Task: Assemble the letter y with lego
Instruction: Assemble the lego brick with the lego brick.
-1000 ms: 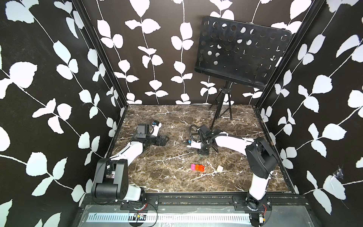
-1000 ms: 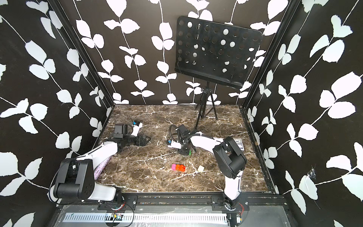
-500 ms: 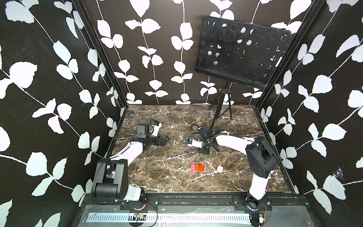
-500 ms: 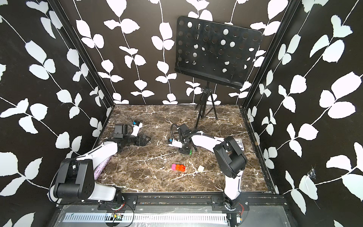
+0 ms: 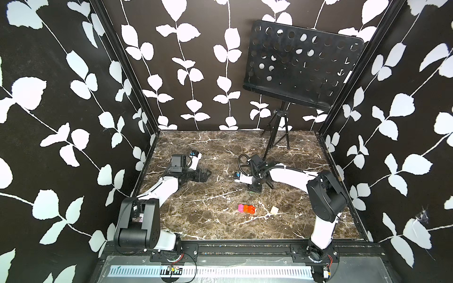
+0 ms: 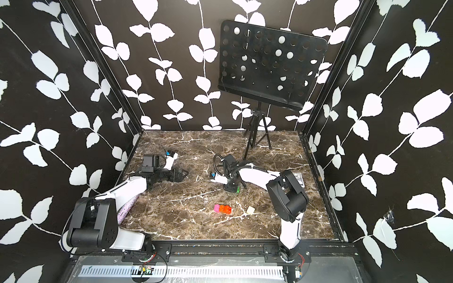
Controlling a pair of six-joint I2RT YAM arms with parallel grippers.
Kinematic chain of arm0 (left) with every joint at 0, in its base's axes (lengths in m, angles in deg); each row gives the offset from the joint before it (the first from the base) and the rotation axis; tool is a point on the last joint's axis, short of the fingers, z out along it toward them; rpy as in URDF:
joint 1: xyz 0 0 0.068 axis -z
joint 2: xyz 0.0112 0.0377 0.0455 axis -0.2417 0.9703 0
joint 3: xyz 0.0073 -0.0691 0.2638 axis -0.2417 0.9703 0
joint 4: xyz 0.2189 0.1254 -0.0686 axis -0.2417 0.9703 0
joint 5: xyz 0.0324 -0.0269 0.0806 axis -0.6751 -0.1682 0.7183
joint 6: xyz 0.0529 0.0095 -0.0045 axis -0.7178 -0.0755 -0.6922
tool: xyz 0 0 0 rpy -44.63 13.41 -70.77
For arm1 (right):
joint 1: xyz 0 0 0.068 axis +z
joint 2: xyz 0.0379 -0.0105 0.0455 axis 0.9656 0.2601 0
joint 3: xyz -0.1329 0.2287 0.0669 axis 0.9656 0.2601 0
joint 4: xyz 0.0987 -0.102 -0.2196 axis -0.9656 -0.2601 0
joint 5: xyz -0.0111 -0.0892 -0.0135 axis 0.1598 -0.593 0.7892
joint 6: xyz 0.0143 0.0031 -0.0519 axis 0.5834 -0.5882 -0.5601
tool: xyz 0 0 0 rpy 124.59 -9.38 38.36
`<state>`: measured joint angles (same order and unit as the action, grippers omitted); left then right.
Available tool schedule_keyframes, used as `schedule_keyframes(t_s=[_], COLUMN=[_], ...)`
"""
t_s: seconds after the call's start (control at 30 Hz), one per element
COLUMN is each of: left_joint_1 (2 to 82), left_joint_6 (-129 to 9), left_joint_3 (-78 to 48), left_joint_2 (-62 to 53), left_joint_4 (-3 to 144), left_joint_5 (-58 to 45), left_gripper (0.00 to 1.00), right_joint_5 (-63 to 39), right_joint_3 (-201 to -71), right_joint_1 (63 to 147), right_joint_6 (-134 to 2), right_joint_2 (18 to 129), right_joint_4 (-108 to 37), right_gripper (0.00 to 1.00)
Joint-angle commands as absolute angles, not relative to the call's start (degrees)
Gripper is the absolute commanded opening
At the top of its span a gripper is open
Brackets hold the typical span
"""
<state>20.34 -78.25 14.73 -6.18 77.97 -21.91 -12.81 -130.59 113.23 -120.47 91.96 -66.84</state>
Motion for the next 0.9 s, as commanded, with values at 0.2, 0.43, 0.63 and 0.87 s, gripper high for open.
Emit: schedule_keyframes(t_s=[0.2, 0.43, 0.63, 0.87], left_joint_1=[20.5, 20.5, 20.5, 20.6], left_joint_6=[-78.1, -78.3, -78.2, -78.0], left_joint_3=[15.6, 15.8, 15.8, 15.7], left_joint_2=[-7.4, -8.1, -8.3, -8.5], left_joint_4=[76.9, 76.5, 76.5, 76.5], left_joint_5=[-22.8, -22.9, -23.0, -23.0], left_gripper=[0.91, 0.91, 0.91, 0.91], right_joint_5=[-12.1, -13.7, -16.1, -20.0], right_joint_3=[-129.5, -133.0, -131.9, -130.3], right_joint_1=[114.3, 116.5, 116.5, 116.2], right_joint_6=[-111.9, -102.0, -95.3, -88.8], right_joint_2=[92.0, 95.3, 95.3, 94.9], right_joint_4=[-69.0, -65.9, -62.6, -62.3], right_gripper=[0.24, 0.23, 0.22, 0.22])
